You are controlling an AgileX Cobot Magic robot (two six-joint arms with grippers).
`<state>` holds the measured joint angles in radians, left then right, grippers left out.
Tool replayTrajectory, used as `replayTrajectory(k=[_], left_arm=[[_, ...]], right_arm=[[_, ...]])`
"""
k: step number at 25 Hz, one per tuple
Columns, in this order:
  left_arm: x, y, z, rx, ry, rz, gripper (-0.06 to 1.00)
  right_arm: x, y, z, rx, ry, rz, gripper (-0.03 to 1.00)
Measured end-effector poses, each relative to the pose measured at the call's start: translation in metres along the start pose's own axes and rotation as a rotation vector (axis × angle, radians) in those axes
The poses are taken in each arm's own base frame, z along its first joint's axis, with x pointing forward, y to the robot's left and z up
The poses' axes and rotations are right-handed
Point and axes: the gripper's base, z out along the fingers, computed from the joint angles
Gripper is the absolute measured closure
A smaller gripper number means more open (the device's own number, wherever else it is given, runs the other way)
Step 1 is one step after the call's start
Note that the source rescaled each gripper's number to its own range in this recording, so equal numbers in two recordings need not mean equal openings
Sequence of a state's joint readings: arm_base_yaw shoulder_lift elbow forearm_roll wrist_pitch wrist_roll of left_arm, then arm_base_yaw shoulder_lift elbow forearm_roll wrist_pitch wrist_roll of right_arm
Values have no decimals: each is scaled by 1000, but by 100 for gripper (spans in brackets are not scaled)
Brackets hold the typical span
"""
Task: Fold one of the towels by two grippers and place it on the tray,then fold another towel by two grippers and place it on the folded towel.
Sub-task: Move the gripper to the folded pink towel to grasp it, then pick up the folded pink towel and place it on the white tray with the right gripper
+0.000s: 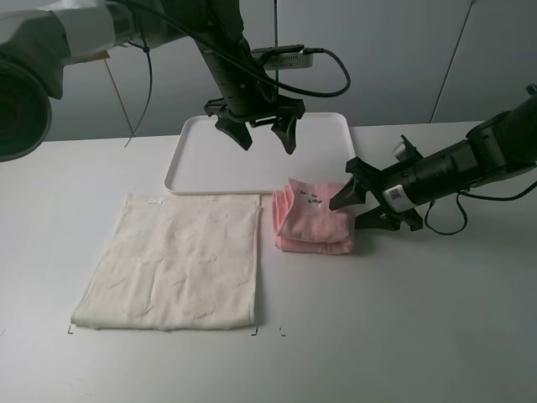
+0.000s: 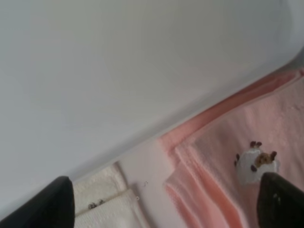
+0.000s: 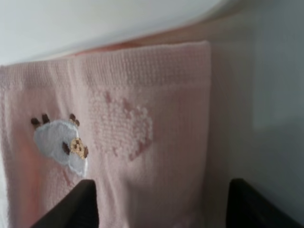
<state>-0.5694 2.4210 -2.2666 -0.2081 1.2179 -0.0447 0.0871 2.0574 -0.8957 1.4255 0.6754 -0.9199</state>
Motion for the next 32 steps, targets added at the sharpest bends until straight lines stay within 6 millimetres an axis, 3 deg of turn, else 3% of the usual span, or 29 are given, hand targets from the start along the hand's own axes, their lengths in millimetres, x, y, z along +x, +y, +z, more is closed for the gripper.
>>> replayTrajectory(k=[9,10,14,22,28,32], left_arm=[[0,0,0,0,0,1,-4],[0,0,0,0,0,1,-4],[0,0,0,0,0,5,-4],[0,-6,0,63,0,54,-4],[-1,-11,-14,91,-24,66,-4],[15,-9,-20,74,22,60,-4]], right_arm=[[6,5,7,33,-1,-21,39],[6,4,7,38,-1,-21,45],[6,4,7,44,-6,-26,89],[7,5,7,23,10,-52,89],[11,14,-2,21,44,-150,89],[11,23,-13,20,36,-207,89]])
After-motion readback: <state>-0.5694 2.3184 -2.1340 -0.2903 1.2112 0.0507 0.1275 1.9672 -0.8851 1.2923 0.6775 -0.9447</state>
